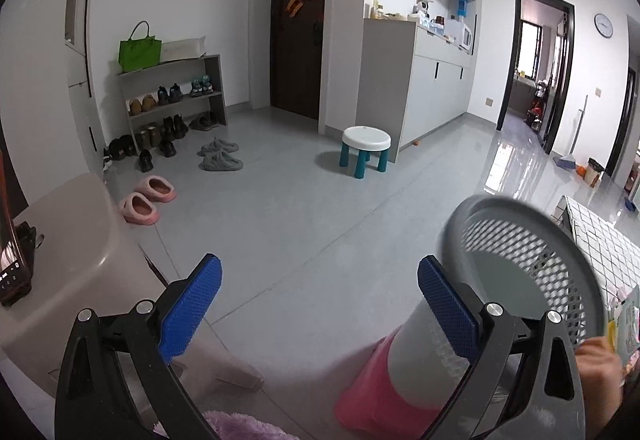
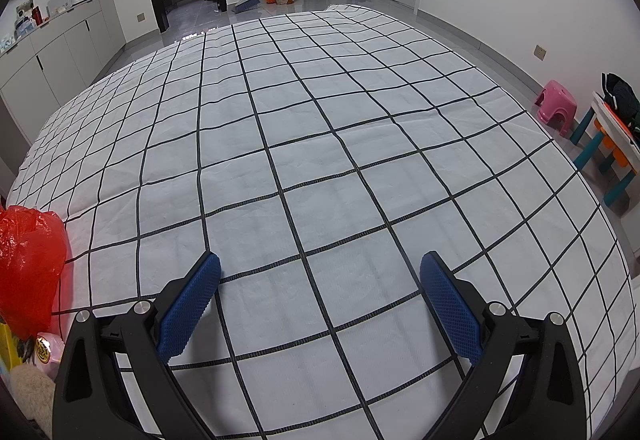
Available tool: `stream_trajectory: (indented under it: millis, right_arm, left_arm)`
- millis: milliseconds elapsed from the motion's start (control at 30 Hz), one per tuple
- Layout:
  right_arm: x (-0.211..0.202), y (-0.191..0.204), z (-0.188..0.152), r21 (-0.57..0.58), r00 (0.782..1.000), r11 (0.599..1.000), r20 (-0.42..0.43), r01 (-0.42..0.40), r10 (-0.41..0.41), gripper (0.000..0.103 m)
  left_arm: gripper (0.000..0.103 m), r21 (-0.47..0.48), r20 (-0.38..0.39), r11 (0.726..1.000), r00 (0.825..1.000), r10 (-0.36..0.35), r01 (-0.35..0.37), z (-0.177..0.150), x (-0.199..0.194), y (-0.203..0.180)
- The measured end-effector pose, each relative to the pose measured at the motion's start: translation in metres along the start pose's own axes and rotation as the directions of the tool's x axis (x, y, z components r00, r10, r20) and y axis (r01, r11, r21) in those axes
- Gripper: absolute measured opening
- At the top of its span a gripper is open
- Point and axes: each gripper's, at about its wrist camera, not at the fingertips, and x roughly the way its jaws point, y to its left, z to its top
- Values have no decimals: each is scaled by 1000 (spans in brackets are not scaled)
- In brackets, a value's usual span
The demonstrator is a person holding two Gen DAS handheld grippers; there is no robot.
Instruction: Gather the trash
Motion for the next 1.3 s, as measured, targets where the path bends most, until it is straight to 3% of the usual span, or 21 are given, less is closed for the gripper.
stream_trajectory:
  millis: [1300]
  right_arm:
    - [1,0,1,0,1000,1000,0,1,-1,95]
  left_arm:
    - [97,75,5,996,999,43,-43,-3,-2,-27]
